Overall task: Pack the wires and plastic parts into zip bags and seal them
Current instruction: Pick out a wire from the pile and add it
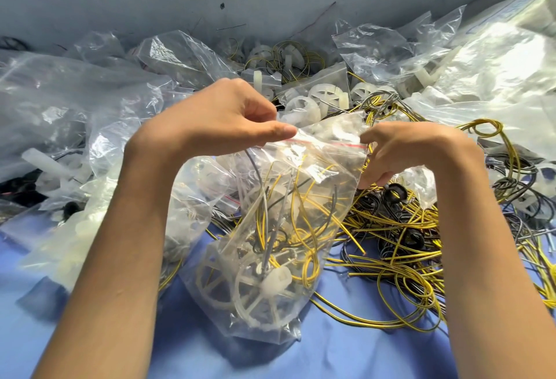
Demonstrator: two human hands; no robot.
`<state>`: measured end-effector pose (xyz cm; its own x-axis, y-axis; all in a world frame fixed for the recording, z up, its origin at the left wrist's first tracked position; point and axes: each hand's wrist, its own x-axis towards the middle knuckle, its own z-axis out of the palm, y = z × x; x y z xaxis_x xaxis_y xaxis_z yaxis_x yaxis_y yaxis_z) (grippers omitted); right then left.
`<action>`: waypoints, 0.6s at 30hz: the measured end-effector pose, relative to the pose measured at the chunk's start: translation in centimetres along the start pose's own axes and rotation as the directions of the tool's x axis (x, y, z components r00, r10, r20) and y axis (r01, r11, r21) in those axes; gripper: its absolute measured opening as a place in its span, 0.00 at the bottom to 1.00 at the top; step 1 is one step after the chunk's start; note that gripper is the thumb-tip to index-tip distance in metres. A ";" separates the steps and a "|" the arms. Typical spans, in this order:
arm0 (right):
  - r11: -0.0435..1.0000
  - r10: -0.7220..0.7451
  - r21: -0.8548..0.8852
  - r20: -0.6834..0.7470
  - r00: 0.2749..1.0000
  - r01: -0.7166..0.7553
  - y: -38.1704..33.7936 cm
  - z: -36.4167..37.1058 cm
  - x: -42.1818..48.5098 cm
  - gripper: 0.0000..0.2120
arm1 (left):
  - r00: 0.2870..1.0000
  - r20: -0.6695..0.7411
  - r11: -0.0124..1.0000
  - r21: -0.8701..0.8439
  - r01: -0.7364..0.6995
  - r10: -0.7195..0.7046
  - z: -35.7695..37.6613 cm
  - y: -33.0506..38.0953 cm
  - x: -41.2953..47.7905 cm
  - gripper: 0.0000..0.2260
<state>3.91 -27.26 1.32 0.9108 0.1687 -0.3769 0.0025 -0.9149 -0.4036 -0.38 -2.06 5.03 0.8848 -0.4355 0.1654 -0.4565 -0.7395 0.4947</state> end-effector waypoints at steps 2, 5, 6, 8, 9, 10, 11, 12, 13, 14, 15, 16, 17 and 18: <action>1.000 -0.023 0.000 -0.005 1.000 0.023 0.2 -0.5 -0.4 0.19 | 1.000 0.001 1.000 -0.004 0.000 0.000 0.0 0.0 0.0 0.22; 0.997 -0.073 0.003 -0.055 0.996 0.073 0.2 -1.3 -1.2 0.17 | 1.000 0.003 1.000 -0.008 0.000 0.000 0.0 0.1 0.0 0.22; 0.996 -0.091 0.005 -0.072 0.993 0.092 0.1 -1.5 -1.5 0.14 | 1.000 0.005 1.000 -0.007 0.001 -0.001 0.0 0.2 -0.1 0.22; 0.989 -0.146 -0.015 -0.133 0.980 0.145 -0.1 -1.9 -2.2 0.09 | 1.000 0.010 1.000 -0.010 0.002 -0.002 0.0 0.2 -0.1 0.22; 0.983 -0.185 -0.028 -0.171 0.968 0.183 -0.2 -2.1 -2.6 0.07 | 1.000 0.012 1.000 -0.013 0.001 -0.001 0.0 0.2 -0.1 0.22; 0.973 -0.228 -0.034 -0.204 0.952 0.226 -0.5 -2.2 -2.9 0.06 | 1.000 0.015 1.000 -0.015 -0.001 0.002 0.0 0.3 -0.1 0.21; 0.961 -0.273 -0.027 -0.234 0.933 0.274 -0.7 -2.3 -3.3 0.07 | 1.000 0.021 1.000 -0.017 -0.004 0.005 0.0 0.3 -0.1 0.21; 0.946 -0.314 -0.005 -0.267 0.911 0.325 -1.0 -2.2 -3.5 0.08 | 0.999 0.032 1.000 -0.023 -0.007 0.008 0.0 0.3 -0.1 0.20; 0.927 -0.349 0.025 -0.308 0.885 0.374 -1.2 -2.2 -3.6 0.09 | 0.999 0.048 0.999 -0.034 -0.012 0.013 0.0 0.4 -0.2 0.19; 0.906 -0.376 0.053 -0.355 0.856 0.420 -1.5 -2.1 -3.6 0.10 | 0.998 0.065 0.999 -0.051 -0.019 0.022 0.0 0.6 -0.2 0.18; 0.886 -0.395 0.076 -0.398 0.828 0.458 -1.8 -2.1 -3.6 0.10 | 0.996 0.078 0.997 -0.075 -0.029 0.035 0.0 0.8 -0.3 0.16; 0.867 -0.407 0.098 -0.425 0.808 0.489 -2.2 -2.0 -3.8 0.10 | 0.995 0.081 0.994 -0.102 -0.042 0.050 -0.1 1.0 -0.3 0.14; 0.846 -0.423 0.127 -0.428 0.799 0.517 -2.6 -2.0 -3.9 0.10 | 0.995 0.075 0.990 -0.129 -0.058 0.068 -0.1 1.3 -0.4 0.12; 0.821 -0.449 0.166 -0.404 0.797 0.547 -3.0 -1.9 -4.2 0.10 | 0.994 0.063 0.986 -0.146 -0.080 0.090 -0.1 1.5 -0.4 0.12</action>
<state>0.86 -25.94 5.72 0.8916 0.3972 0.2176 0.4312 -0.5976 -0.6759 -1.42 -2.91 5.79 0.8325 -0.5320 0.1548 -0.5072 -0.6193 0.5993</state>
